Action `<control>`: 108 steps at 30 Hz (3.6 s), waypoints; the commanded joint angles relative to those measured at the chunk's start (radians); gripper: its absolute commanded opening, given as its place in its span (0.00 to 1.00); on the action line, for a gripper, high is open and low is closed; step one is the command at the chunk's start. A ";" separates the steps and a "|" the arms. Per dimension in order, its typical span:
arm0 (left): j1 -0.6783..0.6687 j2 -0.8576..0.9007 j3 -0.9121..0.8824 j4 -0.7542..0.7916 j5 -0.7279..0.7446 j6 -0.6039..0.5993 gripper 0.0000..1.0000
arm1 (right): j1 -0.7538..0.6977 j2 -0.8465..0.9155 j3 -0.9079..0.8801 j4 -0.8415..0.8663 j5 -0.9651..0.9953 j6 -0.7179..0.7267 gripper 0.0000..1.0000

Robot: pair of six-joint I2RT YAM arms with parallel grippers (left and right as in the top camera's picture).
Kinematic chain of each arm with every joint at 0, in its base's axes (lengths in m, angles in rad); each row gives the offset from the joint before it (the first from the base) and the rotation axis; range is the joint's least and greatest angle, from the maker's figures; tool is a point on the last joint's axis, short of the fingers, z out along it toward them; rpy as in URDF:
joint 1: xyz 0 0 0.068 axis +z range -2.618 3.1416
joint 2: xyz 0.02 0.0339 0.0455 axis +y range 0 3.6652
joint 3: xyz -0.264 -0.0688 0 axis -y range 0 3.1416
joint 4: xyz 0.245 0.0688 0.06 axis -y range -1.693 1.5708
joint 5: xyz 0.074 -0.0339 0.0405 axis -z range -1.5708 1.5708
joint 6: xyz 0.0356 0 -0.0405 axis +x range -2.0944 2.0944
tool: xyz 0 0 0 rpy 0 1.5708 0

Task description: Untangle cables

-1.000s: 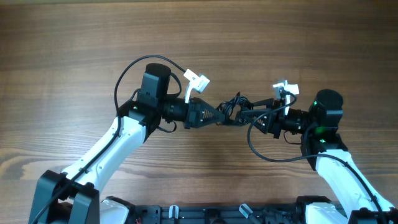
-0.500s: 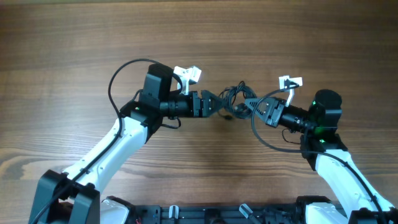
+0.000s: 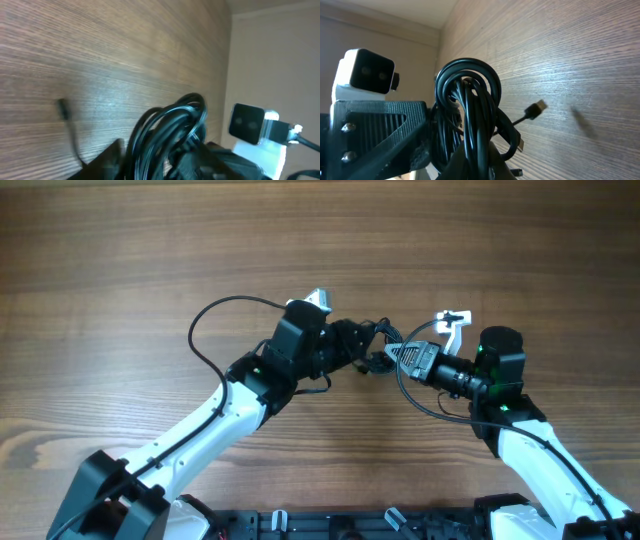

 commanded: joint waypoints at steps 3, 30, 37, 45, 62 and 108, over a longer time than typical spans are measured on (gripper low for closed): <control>-0.005 0.020 0.006 -0.129 -0.093 -0.156 0.75 | 0.007 -0.010 0.004 0.004 0.103 0.044 0.05; -0.061 0.119 0.006 0.023 -0.018 -0.404 0.14 | 0.007 -0.010 0.004 0.004 0.065 0.148 0.04; 0.043 0.107 0.006 0.042 0.068 0.085 0.04 | 0.006 -0.010 0.004 -0.017 0.036 -0.045 0.16; 0.235 0.023 0.006 0.036 0.552 0.563 0.04 | -0.138 -0.014 0.004 -0.002 -0.084 -0.264 0.40; 0.300 0.026 0.006 0.069 0.680 -0.023 0.04 | -0.034 -0.010 0.004 0.176 -0.240 -0.299 0.46; 0.076 0.026 0.006 0.150 0.176 0.196 0.04 | -0.056 -0.010 0.004 0.066 -0.108 0.026 0.39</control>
